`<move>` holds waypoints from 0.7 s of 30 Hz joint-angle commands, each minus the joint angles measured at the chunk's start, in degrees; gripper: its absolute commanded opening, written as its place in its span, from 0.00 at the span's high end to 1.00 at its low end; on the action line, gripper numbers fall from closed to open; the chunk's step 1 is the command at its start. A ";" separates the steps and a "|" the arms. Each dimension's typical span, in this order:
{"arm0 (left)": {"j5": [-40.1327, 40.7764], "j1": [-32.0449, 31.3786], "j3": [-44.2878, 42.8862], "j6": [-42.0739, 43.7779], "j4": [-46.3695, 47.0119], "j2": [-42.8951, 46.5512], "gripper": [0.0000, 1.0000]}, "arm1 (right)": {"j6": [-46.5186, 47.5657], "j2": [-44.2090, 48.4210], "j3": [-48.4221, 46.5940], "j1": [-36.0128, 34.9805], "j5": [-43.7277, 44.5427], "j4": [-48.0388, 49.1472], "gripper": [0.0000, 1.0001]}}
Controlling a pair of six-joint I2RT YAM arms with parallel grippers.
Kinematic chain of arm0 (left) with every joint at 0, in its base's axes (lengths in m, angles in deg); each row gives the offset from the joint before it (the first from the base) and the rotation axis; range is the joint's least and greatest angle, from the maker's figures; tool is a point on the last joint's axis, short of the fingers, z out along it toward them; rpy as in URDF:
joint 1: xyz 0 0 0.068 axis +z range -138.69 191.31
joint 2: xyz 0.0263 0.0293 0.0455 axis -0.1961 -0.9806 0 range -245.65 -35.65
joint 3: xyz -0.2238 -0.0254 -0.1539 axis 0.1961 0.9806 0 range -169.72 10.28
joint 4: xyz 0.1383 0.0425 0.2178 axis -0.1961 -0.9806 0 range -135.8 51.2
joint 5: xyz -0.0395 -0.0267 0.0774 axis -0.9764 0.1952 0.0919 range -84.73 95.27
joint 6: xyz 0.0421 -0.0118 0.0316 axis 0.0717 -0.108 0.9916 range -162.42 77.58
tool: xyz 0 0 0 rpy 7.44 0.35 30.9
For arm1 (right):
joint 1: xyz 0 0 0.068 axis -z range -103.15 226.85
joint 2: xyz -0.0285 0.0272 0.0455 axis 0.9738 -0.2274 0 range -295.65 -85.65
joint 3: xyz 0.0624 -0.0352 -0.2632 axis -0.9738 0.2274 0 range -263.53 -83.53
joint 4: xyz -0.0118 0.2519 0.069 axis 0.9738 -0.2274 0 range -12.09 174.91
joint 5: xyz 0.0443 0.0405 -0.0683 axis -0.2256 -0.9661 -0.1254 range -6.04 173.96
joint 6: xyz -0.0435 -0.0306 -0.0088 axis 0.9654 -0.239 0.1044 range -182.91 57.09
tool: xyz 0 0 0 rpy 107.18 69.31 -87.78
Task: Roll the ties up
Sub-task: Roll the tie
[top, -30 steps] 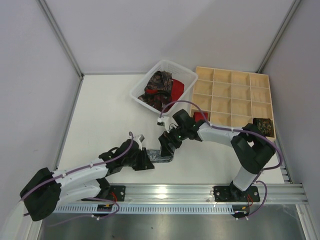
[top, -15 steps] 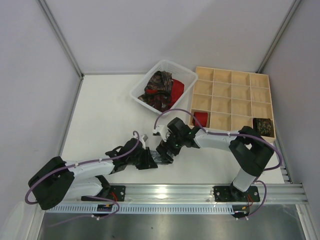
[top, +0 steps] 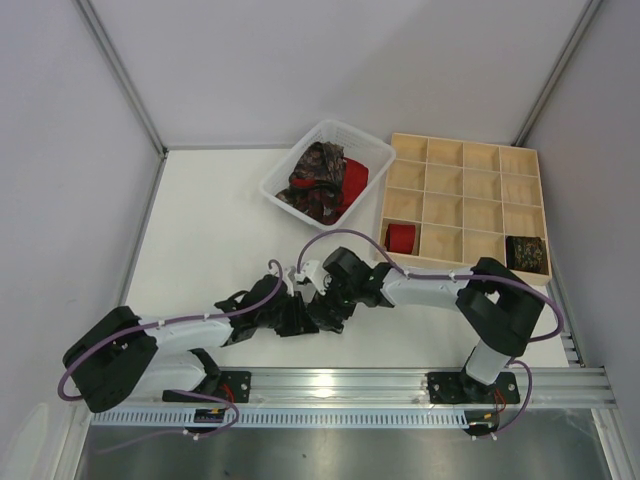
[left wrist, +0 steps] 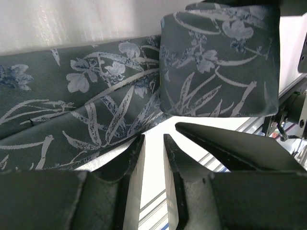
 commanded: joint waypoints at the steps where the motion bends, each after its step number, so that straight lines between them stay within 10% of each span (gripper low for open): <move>1: 0.45 1.10 0.55 0.70 -0.29 -0.53 0.72 | 0.46 1.04 1.35 -1.27 4.30 -0.73 0.11; 13: -0.43 2.33 2.49 0.52 2.34 -2.29 0.72 | -0.06 -0.37 1.44 -3.47 6.15 0.06 0.45; 18: -0.34 2.42 3.63 0.09 3.49 -2.55 0.72 | -0.24 0.24 1.09 -3.65 5.98 -0.56 0.75; 21: -0.17 2.60 3.89 0.17 3.23 -2.12 0.72 | -0.33 0.07 0.57 -4.00 6.06 -1.08 0.68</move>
